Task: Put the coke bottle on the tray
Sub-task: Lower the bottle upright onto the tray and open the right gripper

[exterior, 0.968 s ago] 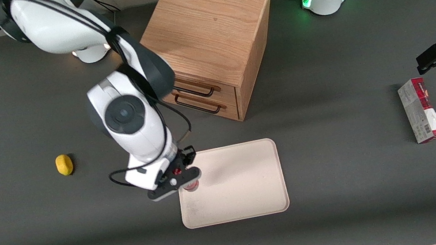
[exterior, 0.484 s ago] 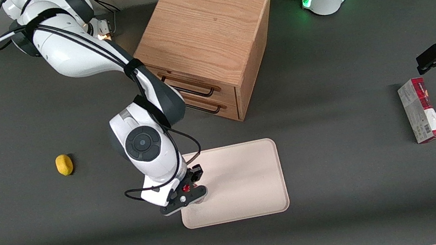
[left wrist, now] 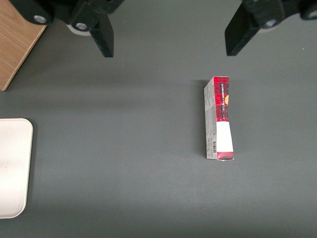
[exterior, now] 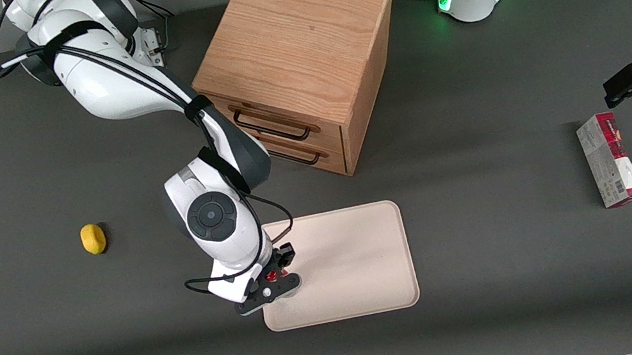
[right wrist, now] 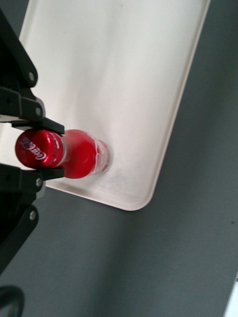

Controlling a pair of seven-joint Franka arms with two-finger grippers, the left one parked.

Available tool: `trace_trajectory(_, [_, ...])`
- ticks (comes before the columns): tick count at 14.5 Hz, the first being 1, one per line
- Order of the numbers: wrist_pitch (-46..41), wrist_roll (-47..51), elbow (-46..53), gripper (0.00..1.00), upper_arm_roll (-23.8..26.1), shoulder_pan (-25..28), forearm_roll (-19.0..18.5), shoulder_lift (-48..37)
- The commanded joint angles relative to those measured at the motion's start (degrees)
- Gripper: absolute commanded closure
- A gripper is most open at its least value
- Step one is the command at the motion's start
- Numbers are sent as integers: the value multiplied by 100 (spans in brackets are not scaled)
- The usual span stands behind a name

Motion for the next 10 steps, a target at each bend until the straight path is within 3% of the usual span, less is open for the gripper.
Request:
trace_trajectory(1, [118, 100, -79, 63, 23, -12, -98, -29])
trace_trajectory(3, [127, 48, -96, 0, 23, -12, -98, -11])
trace_trajectory(10, [-214, 56, -140, 0, 41, 6, -63, -431])
